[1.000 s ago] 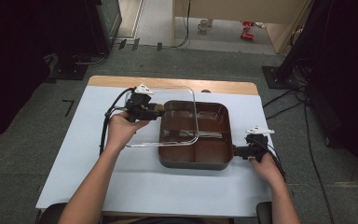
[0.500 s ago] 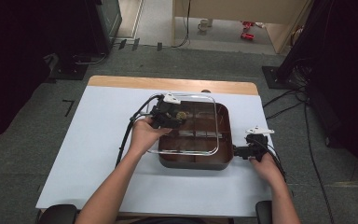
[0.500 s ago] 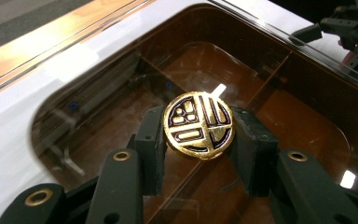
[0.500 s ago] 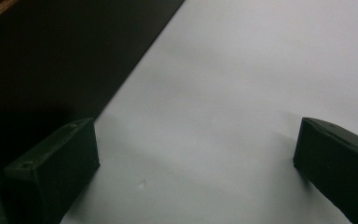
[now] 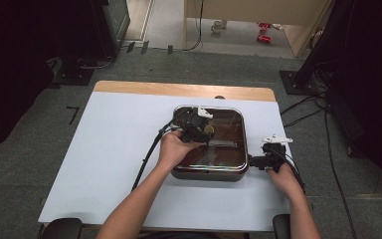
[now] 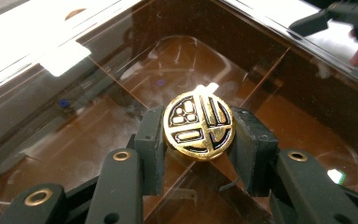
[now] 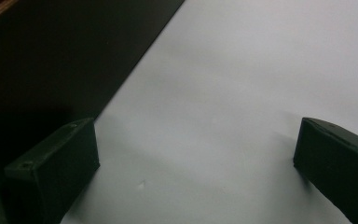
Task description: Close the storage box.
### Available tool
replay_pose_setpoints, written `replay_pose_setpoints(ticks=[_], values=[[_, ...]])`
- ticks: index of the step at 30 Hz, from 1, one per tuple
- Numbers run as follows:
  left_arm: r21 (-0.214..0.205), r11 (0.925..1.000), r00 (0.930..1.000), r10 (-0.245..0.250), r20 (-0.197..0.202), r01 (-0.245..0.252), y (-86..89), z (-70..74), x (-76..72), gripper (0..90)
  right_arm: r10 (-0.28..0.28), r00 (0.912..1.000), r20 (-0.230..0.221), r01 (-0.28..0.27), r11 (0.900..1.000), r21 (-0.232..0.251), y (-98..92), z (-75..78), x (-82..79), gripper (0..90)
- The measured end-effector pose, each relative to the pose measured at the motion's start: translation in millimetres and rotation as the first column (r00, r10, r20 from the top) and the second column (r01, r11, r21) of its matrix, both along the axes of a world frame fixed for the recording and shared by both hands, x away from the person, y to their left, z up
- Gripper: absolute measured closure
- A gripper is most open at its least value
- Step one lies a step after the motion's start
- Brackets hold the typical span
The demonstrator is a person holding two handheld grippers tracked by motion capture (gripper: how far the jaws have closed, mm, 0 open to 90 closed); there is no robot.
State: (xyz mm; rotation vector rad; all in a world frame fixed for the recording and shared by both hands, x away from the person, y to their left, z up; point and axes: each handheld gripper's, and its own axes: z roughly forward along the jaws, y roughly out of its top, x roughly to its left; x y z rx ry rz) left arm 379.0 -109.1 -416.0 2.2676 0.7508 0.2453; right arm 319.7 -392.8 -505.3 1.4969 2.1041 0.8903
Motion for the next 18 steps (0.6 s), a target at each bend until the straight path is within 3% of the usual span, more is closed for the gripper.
replay_pose_setpoints(ticks=[3,18], values=[[0.01,0.9999,1.0,0.0,0.005,0.0,-2.8,-1.5,-2.9,59.2,0.0,1.0,0.0,0.0,1.0,0.001,0.0,-0.1,0.0,0.0],[0.0,1.0,0.9984,-0.003,-0.057,0.003,-1.3,0.2,2.4,59.2,0.0,1.0,0.0,0.0,1.0,-0.001,0.1,0.0,0.0,0.0]])
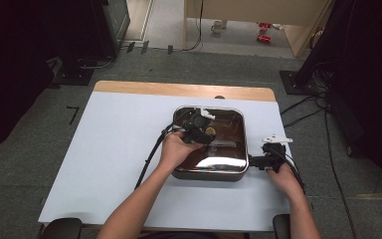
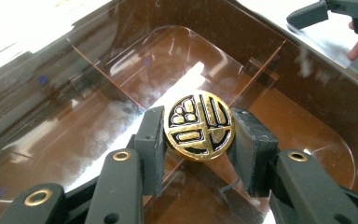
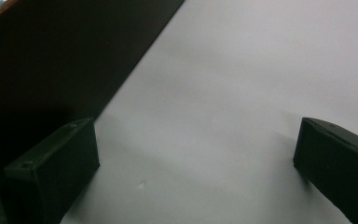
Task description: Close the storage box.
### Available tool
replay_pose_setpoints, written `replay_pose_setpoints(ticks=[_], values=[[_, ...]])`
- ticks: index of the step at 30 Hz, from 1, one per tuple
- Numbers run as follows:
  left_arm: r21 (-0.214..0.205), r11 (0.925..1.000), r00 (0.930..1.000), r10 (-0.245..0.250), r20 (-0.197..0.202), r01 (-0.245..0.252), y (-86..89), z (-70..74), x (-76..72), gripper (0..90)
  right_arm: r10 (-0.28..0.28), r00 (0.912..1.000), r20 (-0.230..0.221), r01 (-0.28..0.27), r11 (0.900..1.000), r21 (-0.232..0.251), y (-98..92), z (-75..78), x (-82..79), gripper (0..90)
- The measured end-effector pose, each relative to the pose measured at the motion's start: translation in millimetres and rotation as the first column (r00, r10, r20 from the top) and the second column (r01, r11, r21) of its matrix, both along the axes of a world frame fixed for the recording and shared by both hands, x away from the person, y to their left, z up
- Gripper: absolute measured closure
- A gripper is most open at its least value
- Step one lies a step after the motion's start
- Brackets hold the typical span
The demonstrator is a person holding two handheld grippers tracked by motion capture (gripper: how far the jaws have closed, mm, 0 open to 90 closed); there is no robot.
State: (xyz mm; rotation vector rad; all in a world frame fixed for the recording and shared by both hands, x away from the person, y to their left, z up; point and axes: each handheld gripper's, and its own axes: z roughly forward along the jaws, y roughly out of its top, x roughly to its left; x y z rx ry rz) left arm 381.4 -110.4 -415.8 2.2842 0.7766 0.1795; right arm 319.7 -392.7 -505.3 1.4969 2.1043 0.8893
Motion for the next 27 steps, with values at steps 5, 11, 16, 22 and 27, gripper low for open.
replay_pose_setpoints(ticks=[5,11,16,22,27], values=[[-0.007,1.0,1.0,-0.007,0.006,0.007,1.3,-1.4,-0.2,58.6,0.0,1.0,-0.001,0.0,1.0,0.0,0.1,0.1,0.0,0.0],[-0.025,0.9995,0.9999,-0.017,0.003,0.017,7.0,-0.2,2.1,49.1,0.001,1.0,0.0,-0.001,1.0,0.0,-0.1,0.0,0.0,0.0],[-0.057,0.9978,0.9995,-0.033,0.002,0.033,16.1,4.9,2.9,40.6,0.0,1.0,0.0,0.0,1.0,0.0,0.0,0.0,0.0,0.0],[-0.043,0.9966,0.9972,-0.07,0.027,0.071,29.4,10.5,-0.9,34.6,0.0,1.0,0.001,0.0,1.0,0.001,0.1,-0.1,-0.1,0.0],[-0.12,0.99,0.9972,-0.074,0.003,0.074,50.4,16.9,-1.8,31.7,0.0,1.0,0.003,0.0,1.0,0.001,0.0,-0.2,0.0,0.0]])
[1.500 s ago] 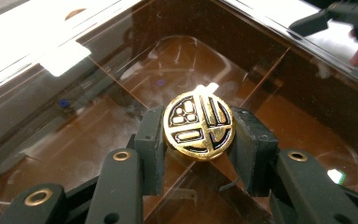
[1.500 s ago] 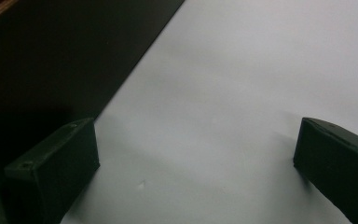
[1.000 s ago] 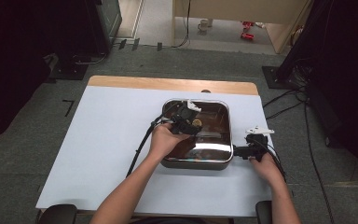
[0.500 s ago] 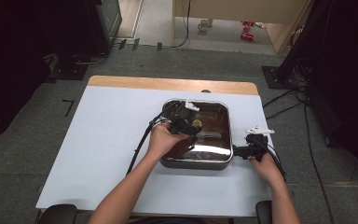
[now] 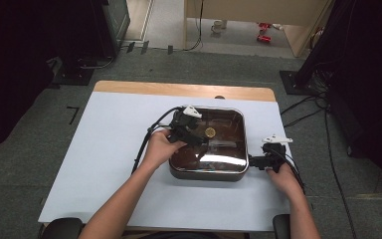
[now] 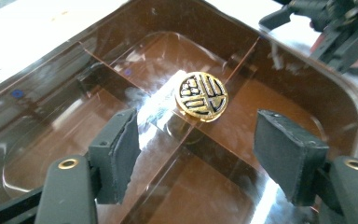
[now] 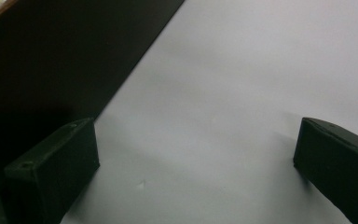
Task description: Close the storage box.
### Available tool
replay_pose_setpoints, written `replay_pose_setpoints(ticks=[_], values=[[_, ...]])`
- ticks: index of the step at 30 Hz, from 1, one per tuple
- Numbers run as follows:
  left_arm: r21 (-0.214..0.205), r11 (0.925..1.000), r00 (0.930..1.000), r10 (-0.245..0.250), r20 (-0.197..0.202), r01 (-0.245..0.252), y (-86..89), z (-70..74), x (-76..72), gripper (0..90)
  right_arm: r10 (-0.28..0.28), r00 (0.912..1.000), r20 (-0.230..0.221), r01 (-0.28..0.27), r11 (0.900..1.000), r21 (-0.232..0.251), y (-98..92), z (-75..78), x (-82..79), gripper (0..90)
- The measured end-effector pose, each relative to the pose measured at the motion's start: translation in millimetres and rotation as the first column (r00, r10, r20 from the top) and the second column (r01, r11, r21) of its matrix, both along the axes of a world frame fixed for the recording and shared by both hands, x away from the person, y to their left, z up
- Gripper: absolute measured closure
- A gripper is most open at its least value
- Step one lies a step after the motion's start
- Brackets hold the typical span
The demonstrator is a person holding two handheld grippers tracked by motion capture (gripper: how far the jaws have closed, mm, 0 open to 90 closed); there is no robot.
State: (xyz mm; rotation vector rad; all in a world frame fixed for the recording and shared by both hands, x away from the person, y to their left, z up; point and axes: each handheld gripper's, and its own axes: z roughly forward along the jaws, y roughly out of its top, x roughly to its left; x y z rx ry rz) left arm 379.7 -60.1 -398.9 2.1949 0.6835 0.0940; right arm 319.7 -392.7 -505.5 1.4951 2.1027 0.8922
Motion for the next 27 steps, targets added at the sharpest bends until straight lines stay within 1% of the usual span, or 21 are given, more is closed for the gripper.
replay_pose_setpoints(ticks=[1,4,5,6,7,9,10,12,13,15,16,18,19,22,25,26,27], values=[[-0.007,1.0,1.0,-0.002,0.0,0.002,4.3,1.6,-0.2,30.7,-0.001,1.0,0.0,0.001,1.0,0.001,0.1,0.0,0.0,0.0],[-0.019,0.9997,0.9995,0.017,0.025,-0.016,16.6,4.0,-1.8,28.8,0.0,1.0,-0.001,0.0,1.0,0.0,0.0,0.1,0.0,0.0],[-0.032,0.9993,0.9995,0.021,0.024,-0.021,20.7,4.6,-2.6,29.1,0.0,1.0,0.0,0.0,1.0,-0.001,0.0,0.0,0.0,0.0],[-0.049,0.9984,0.9994,0.028,0.019,-0.027,29.7,5.6,-3.9,29.0,0.001,1.0,-0.001,-0.001,1.0,-0.002,-0.1,0.1,0.0,0.0],[-0.049,0.9984,0.9994,0.028,0.019,-0.027,29.7,5.6,-3.9,29.0,0.0,1.0,-0.001,0.0,1.0,-0.001,0.0,0.1,-0.1,0.0],[-0.064,0.9971,0.999,0.042,0.018,-0.041,37.7,5.7,-5.8,28.7,0.001,1.0,-0.001,-0.001,1.0,-0.001,-0.1,0.1,0.0,0.0],[-0.056,0.9975,0.9989,0.044,0.016,-0.043,41.6,6.1,-6.8,28.7,0.001,1.0,-0.001,-0.001,1.0,-0.001,-0.1,0.1,0.0,0.0],[-0.055,0.997,0.9975,0.057,0.043,-0.054,49.8,4.7,-10.4,27.3,0.001,1.0,-0.001,-0.001,1.0,-0.001,-0.1,0.1,0.0,0.0],[-0.05,0.9962,0.996,0.073,0.051,-0.071,57.7,2.9,-12.8,27.3,0.001,1.0,-0.001,-0.001,1.0,-0.001,-0.1,0.1,0.0,0.0],[-0.048,0.9956,0.9951,0.083,0.053,-0.081,65.4,0.5,-15.0,27.0,0.001,1.0,-0.001,-0.001,1.0,-0.001,-0.1,0.1,0.0,0.0],[-0.048,0.9956,0.9951,0.083,0.053,-0.081,65.4,0.5,-15.0,26.8,0.001,1.0,-0.001,-0.001,1.0,-0.001,-0.1,0.1,0.0,0.0],[-0.042,0.9942,0.9931,0.102,0.059,-0.099,76.3,-2.3,-19.2,26.7,0.0,1.0,-0.001,0.0,1.0,-0.001,-0.1,0.1,0.0,0.0],[-0.042,0.9942,0.9931,0.102,0.059,-0.099,76.3,-2.3,-19.2,26.3,0.0,1.0,-0.001,0.0,1.0,-0.001,0.0,0.1,0.0,0.0],[-0.038,0.9926,0.9899,0.118,0.079,-0.115,86.9,-5.7,-24.5,26.2,0.0,1.0,-0.001,0.0,1.0,-0.001,0.0,0.1,0.0,0.0],[-0.007,0.9928,0.9877,0.12,0.101,-0.12,98.4,-11.1,-30.1,25.6,0.0,1.0,-0.001,0.0,1.0,-0.001,0.0,0.1,0.0,0.0],[0.003,0.9924,0.9856,0.122,0.118,-0.123,106.9,-14.8,-34.3,25.5,0.0,1.0,-0.001,0.0,1.0,-0.001,-0.1,0.1,0.0,0.0],[0.003,0.9918,0.9844,0.127,0.122,-0.128,111.2,-16.9,-36.2,25.3,0.0,1.0,-0.001,0.0,1.0,-0.001,-0.1,0.1,0.0,0.0]])
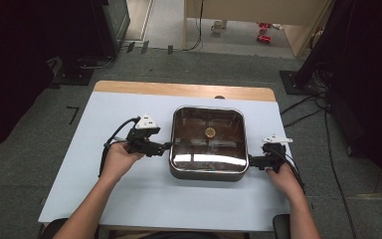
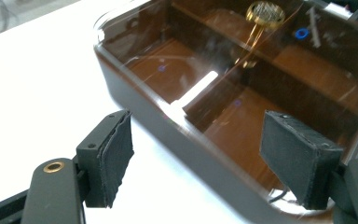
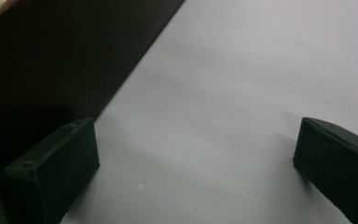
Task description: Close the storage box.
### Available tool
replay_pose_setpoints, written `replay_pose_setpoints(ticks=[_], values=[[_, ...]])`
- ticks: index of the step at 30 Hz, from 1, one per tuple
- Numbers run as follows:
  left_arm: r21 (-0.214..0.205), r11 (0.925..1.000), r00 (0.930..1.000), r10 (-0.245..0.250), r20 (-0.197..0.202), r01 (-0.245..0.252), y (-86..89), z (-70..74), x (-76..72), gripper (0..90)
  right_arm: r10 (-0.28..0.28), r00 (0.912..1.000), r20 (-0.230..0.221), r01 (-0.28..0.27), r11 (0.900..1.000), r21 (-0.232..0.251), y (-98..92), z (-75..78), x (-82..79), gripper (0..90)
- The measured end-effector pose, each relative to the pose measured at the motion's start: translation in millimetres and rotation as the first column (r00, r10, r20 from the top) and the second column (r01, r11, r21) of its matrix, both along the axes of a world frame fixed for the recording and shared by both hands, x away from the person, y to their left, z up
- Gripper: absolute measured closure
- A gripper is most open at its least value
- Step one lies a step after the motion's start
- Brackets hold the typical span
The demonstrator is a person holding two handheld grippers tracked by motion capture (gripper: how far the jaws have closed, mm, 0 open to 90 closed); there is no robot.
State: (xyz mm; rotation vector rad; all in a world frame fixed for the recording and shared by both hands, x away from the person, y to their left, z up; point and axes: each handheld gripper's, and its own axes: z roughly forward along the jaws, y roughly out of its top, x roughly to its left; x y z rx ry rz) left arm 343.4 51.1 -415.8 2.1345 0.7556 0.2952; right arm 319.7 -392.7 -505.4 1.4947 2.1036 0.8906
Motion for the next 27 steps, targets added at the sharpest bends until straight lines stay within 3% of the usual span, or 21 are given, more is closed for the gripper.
replay_pose_setpoints(ticks=[9,15,19,20,24,27], values=[[0.008,0.9981,0.998,0.06,0.017,-0.06,32.0,-20.3,-10.4,23.5,0.0,1.0,-0.001,0.0,1.0,-0.001,0.0,0.1,0.0,0.0],[0.021,0.9917,0.9918,0.128,-0.013,-0.127,45.9,-37.8,-14.1,22.8,0.0,1.0,-0.001,0.0,1.0,-0.001,0.0,0.1,0.0,0.0],[0.055,0.9896,0.9908,0.134,-0.016,-0.133,45.2,-51.2,-18.9,23.5,0.0,1.0,-0.001,0.0,1.0,-0.001,0.0,0.1,0.0,0.0],[0.083,0.9897,0.9925,0.119,-0.026,-0.117,42.4,-56.0,-20.3,23.7,0.0,1.0,-0.001,0.0,1.0,-0.001,0.0,0.1,0.0,0.0],[0.084,0.9905,0.9926,0.113,-0.045,-0.109,37.8,-61.2,-19.8,23.6,0.0,1.0,-0.002,0.0,1.0,-0.001,0.0,0.1,0.0,0.0],[0.113,0.9856,0.9894,0.133,-0.059,-0.126,32.0,-69.6,-17.4,23.6,0.0,1.0,-0.001,0.0,1.0,-0.001,0.0,0.1,0.0,0.0]])
